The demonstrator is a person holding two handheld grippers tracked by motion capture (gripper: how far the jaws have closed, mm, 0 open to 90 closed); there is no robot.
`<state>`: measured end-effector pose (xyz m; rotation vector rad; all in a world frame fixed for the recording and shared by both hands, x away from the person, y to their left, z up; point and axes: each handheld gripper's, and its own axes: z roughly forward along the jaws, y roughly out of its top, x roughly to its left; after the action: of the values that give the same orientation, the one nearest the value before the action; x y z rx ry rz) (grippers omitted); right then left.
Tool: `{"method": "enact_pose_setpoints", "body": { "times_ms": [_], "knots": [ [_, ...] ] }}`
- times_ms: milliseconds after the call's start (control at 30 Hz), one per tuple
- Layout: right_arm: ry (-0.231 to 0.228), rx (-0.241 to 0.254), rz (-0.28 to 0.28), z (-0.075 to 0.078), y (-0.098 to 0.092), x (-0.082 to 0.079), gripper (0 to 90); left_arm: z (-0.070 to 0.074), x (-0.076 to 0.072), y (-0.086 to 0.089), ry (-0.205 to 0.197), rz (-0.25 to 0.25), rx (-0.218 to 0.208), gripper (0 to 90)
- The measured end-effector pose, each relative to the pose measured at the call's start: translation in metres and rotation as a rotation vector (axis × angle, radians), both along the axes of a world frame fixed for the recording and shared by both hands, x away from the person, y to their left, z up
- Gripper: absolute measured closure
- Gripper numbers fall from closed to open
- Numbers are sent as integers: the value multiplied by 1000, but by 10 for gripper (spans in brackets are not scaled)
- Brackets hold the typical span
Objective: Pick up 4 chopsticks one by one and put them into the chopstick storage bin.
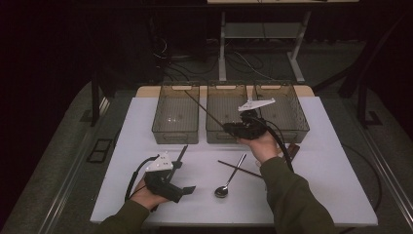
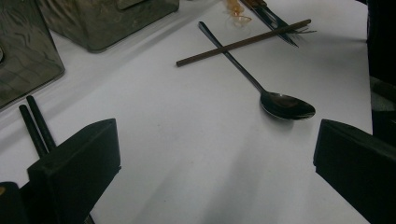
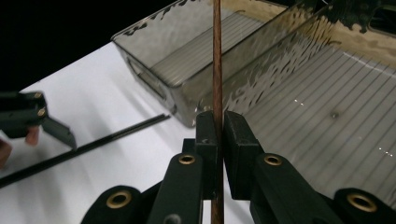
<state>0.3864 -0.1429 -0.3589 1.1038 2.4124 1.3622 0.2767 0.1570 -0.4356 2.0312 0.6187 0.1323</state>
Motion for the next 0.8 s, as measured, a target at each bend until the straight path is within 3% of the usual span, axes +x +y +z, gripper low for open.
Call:
{"method": "enact_pose_setpoints", "body": {
  "times_ms": [533,800],
  "knots": [
    [14,-35,-91,12,37,34,845,0,0,-1,1,-6,-7,0],
    [14,-72,-123,16,54,51,845,-1,0,-2,-6,-7,22,0]
  ]
}}
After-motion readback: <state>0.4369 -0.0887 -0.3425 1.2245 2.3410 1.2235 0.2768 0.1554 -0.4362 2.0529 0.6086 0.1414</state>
